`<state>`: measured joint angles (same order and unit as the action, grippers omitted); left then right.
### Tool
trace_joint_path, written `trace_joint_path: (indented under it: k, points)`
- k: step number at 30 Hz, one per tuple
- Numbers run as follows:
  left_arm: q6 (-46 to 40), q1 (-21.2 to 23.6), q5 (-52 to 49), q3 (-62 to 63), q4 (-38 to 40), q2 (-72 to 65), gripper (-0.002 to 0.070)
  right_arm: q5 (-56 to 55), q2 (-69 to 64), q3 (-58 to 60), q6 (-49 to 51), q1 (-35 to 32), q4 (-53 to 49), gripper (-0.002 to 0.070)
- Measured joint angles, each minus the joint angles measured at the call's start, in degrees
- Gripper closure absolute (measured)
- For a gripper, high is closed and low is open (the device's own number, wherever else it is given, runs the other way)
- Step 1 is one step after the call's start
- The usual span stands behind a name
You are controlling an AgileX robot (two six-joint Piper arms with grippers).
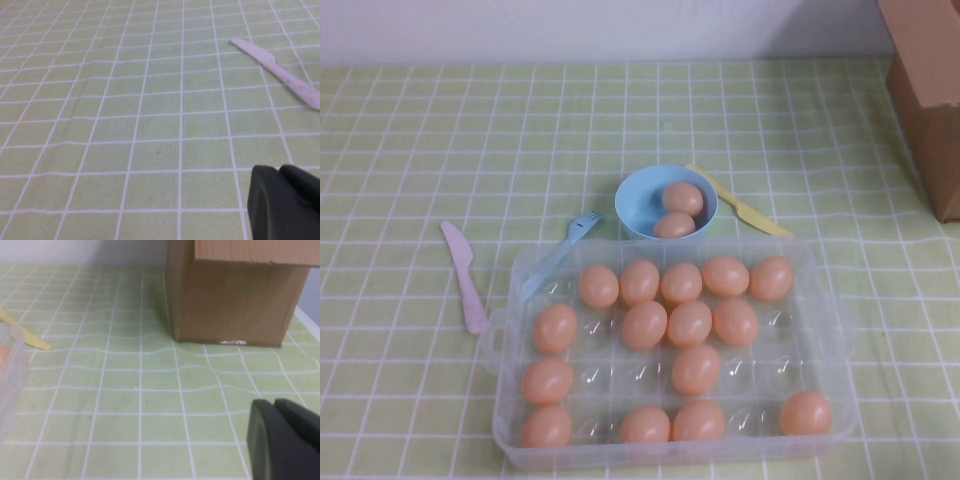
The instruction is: Take an egg out of the egg box
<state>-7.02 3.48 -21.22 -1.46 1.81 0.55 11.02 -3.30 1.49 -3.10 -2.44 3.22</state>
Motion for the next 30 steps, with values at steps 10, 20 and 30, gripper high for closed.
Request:
trace_joint_path:
  k: [10,20,30]
  points:
    - [0.00,0.00,0.00,0.00,0.00,0.00,0.0679,9.04,3.61,0.00,5.61,-1.16,-4.48,0.0694]
    - [0.00,0.00,0.00,0.00,0.00,0.00,0.0679,9.68,3.61,0.00,5.61,-1.16,-4.48,0.0694]
    - [0.00,0.00,0.00,0.00,0.00,0.00,0.0679,9.68,3.61,0.00,5.61,-1.16,-4.48,0.0694]
